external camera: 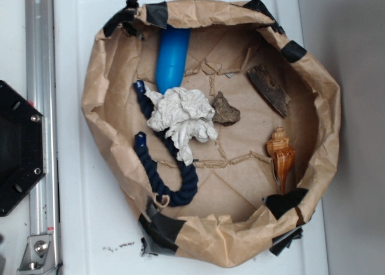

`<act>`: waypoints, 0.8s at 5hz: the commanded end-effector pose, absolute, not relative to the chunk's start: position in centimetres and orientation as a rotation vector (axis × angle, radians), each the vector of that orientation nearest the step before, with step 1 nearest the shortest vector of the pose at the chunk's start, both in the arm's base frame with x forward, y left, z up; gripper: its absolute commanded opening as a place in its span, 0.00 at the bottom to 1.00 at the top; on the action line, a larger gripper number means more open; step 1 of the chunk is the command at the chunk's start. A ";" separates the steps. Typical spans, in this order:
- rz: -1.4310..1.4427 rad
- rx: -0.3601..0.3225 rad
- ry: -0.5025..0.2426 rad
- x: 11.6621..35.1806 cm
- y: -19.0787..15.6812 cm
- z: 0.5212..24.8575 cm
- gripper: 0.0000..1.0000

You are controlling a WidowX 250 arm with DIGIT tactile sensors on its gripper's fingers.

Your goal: Grab the white paper.

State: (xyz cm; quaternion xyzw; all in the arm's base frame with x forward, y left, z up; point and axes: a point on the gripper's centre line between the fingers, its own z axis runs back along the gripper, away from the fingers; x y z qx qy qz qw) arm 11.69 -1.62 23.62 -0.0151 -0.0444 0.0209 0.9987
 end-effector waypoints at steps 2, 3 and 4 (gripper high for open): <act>0.209 -0.123 -0.134 15.6 -1.6 20.6 1.00; 0.315 -0.139 -0.181 18.8 -0.8 18.1 1.00; 0.376 -0.089 -0.187 21.6 0.0 15.4 1.00</act>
